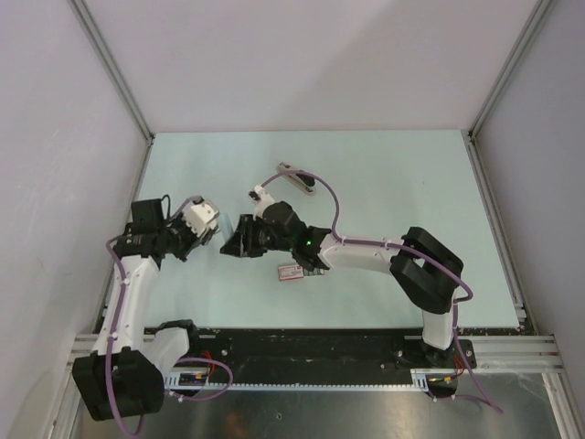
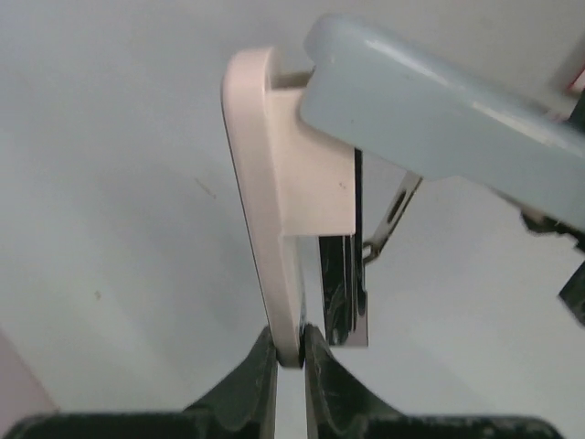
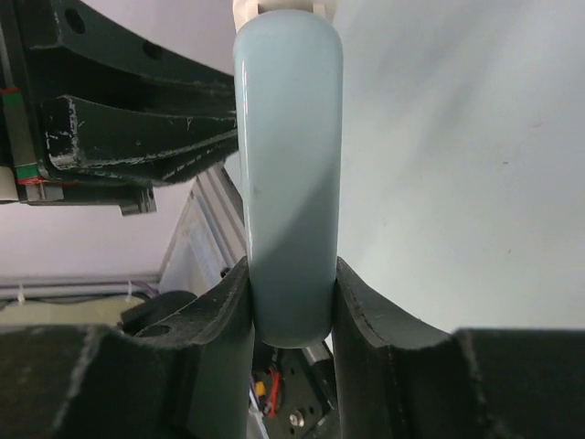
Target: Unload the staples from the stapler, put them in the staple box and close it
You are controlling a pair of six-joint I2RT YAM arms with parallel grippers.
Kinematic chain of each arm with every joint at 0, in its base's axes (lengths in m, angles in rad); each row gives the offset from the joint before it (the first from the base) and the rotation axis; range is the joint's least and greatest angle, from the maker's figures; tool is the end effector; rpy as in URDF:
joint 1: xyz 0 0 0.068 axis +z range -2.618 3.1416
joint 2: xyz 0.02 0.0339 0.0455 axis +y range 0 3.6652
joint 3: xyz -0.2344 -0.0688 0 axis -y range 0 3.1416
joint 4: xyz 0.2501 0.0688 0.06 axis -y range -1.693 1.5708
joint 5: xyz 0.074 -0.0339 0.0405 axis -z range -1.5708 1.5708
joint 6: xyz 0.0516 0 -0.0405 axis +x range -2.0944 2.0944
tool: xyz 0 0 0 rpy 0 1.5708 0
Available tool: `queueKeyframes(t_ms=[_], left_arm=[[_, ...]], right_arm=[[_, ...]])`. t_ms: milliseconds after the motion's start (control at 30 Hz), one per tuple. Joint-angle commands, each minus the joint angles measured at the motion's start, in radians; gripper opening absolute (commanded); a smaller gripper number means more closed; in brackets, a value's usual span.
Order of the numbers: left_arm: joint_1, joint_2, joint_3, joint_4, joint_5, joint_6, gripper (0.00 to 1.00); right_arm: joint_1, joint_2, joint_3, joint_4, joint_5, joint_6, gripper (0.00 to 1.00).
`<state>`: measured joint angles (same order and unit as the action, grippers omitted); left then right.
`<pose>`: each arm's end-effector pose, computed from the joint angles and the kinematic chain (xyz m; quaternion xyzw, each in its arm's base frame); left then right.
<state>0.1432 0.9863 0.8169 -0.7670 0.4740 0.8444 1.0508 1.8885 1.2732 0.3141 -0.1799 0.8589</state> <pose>0.2195 0.0079 0.2294 0.3860 0.8422 -0.0527 0.3727 0.2162 0.3962 0.2038 -0.1299 0.7931 0.5239 0.2822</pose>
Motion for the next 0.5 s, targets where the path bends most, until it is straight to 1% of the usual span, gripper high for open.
queueKeyframes(t_ms=[0, 133, 200, 467], left_arm=[[-0.065, -0.069, -0.058, 0.095, -0.131, 0.188, 0.00], [-0.125, -0.100, -0.098, 0.139, -0.211, 0.238, 0.00], [-0.174, -0.106, -0.115, 0.160, -0.252, 0.250, 0.00], [-0.328, -0.200, -0.250, 0.275, -0.386, 0.329, 0.00]], right_arm=[[-0.017, 0.002, -0.006, -0.028, -0.092, -0.129, 0.00], [-0.026, 0.004, -0.006, -0.064, -0.109, -0.170, 0.00], [-0.026, -0.001, -0.011, -0.079, -0.108, -0.180, 0.00], [-0.037, -0.033, -0.065, -0.070, -0.092, -0.185, 0.00]])
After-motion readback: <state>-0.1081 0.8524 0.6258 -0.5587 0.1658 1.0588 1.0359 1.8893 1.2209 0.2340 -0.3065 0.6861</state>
